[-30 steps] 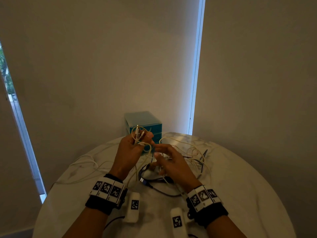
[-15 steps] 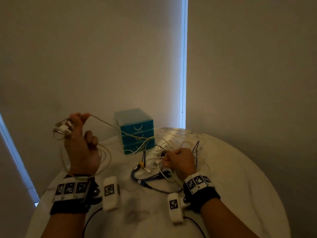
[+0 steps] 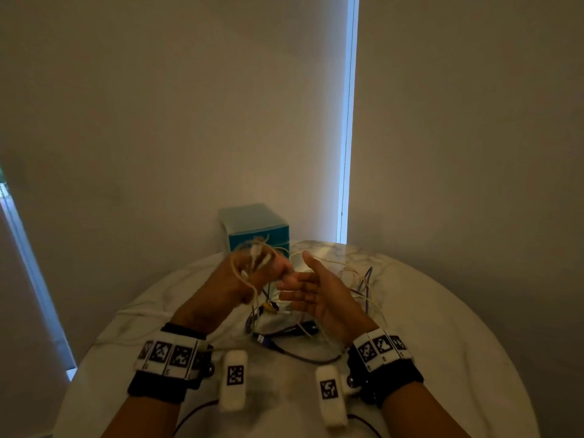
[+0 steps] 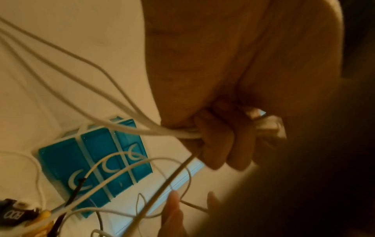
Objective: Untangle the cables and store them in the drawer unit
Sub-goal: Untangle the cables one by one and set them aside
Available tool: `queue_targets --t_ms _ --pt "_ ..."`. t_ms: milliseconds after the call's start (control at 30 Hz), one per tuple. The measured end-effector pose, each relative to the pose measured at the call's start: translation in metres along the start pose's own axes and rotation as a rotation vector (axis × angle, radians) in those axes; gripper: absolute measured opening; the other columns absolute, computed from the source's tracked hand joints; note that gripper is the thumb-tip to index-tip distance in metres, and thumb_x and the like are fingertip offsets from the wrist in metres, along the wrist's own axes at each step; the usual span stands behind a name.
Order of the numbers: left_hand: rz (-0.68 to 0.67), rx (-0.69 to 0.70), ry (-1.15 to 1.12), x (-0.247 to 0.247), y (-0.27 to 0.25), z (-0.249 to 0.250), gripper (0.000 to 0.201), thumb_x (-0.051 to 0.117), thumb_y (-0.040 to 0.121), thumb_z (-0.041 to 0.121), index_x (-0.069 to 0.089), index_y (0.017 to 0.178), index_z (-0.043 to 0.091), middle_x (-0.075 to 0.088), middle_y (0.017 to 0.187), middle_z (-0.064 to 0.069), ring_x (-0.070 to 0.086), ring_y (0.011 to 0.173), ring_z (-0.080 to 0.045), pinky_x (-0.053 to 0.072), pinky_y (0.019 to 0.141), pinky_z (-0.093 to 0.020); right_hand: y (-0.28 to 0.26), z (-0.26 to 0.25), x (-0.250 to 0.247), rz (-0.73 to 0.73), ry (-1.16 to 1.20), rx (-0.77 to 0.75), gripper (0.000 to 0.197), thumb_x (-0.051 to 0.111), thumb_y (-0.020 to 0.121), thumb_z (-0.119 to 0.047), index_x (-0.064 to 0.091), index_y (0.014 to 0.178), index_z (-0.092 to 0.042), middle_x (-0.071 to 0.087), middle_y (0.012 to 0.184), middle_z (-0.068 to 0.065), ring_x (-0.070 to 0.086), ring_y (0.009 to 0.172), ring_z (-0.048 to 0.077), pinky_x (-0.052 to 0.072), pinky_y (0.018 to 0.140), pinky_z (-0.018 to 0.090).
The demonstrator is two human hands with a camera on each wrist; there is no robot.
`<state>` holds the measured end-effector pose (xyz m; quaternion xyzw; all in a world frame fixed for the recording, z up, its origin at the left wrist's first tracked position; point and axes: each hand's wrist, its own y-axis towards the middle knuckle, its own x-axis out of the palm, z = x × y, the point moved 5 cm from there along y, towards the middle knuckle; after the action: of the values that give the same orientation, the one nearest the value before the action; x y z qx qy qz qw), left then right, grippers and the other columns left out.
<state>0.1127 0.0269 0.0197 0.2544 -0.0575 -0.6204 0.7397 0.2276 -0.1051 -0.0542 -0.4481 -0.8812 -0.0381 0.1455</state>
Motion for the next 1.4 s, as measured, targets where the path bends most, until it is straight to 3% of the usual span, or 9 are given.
queue_targets --t_ms 133,300,400,533,700,867,1000,1133,1400 --pt "-0.333 -0.093 0.061 0.022 -0.005 -0.008 0.007 0.069 0.097 -0.004 0.075 0.1 -0.001 0.08 0.088 -0.001 0.074 0.075 -0.002 0.053 0.07 -0.01 0.006 -0.001 -0.016 0.017 -0.014 -0.107 0.038 0.075 0.1 -0.03 0.076 0.114 0.005 0.077 0.1 0.022 0.072 0.078 0.023 0.06 0.067 0.031" --pt "-0.302 -0.244 0.23 -0.003 0.003 -0.045 0.044 0.089 0.083 0.036 0.075 0.124 0.028 0.08 0.119 0.004 0.074 0.116 -0.014 0.054 0.106 -0.038 0.005 -0.011 -0.033 0.14 -0.067 -0.156 0.021 0.073 0.1 -0.02 0.079 0.109 -0.001 0.062 0.073 0.005 0.051 0.053 0.011 0.039 0.048 0.022" --pt "0.111 -0.25 0.158 -0.022 0.013 -0.055 0.021 0.076 0.097 0.03 0.07 0.113 0.043 0.08 0.097 0.015 0.074 0.086 -0.003 0.056 0.073 -0.024 -0.004 -0.02 -0.036 0.144 -0.258 -0.172 0.023 0.078 0.098 -0.029 0.077 0.083 -0.011 0.058 0.062 0.0 0.045 0.046 0.009 0.035 0.043 0.022" --pt "0.321 -0.232 0.084 -0.029 0.015 -0.06 0.017 0.067 0.104 0.031 0.072 0.12 0.027 0.077 0.093 0.005 0.056 0.045 0.007 0.038 0.043 -0.01 -0.011 -0.024 -0.037 0.106 -0.363 -0.137 0.025 0.076 0.097 -0.028 0.076 0.082 -0.008 0.059 0.065 0.002 0.049 0.05 0.012 0.039 0.047 0.024" --pt "0.384 -0.384 0.016 -0.043 0.014 -0.086 0.039 0.061 0.105 0.048 0.068 0.117 0.011 0.083 0.098 0.0 0.035 0.044 -0.01 0.028 0.039 -0.019 -0.013 -0.037 -0.048 0.109 0.343 -0.251 0.023 0.062 0.104 -0.016 0.072 0.123 -0.007 0.073 0.092 0.004 0.068 0.069 0.014 0.051 0.054 0.022" --pt "0.44 -0.43 0.0 -0.045 0.017 -0.095 0.04 0.063 0.103 0.048 0.07 0.109 0.009 0.083 0.09 -0.005 0.035 0.045 -0.011 0.027 0.041 -0.02 -0.021 -0.045 -0.046 -0.058 0.69 -0.348 0.032 0.049 0.11 -0.01 0.067 0.136 -0.013 0.076 0.13 0.002 0.071 0.078 0.011 0.054 0.057 0.018" --pt "0.523 -0.47 -0.086 -0.055 0.01 -0.098 0.039 0.049 0.11 0.05 0.067 0.106 0.016 0.079 0.085 -0.009 0.035 0.043 -0.011 0.026 0.04 -0.02 -0.024 -0.051 -0.058 -0.115 0.922 -0.466 0.035 0.042 0.103 0.001 0.067 0.122 -0.014 0.074 0.126 -0.001 0.058 0.068 0.005 0.045 0.054 0.015" --pt "0.475 -0.494 -0.284 -0.057 0.009 -0.104 0.048 0.047 0.109 0.054 0.064 0.092 0.012 0.038 0.055 0.004 0.025 0.044 -0.01 0.016 0.043 -0.022 -0.02 -0.051 -0.073 -0.023 0.9 -0.472 0.033 0.045 0.097 0.007 0.064 0.115 -0.014 0.072 0.117 0.003 0.051 0.064 0.004 0.044 0.055 0.014" --pt "0.595 -0.092 -0.727 -0.084 0.008 -0.064 0.051 0.06 0.104 0.038 0.037 0.06 0.026 0.025 0.049 0.009 0.019 0.039 -0.008 0.011 0.042 -0.027 -0.021 -0.065 -0.102 0.436 0.74 -0.583 0.023 0.055 0.102 0.013 0.062 0.103 -0.009 0.064 0.098 0.008 0.074 0.075 0.012 0.06 0.07 0.017"
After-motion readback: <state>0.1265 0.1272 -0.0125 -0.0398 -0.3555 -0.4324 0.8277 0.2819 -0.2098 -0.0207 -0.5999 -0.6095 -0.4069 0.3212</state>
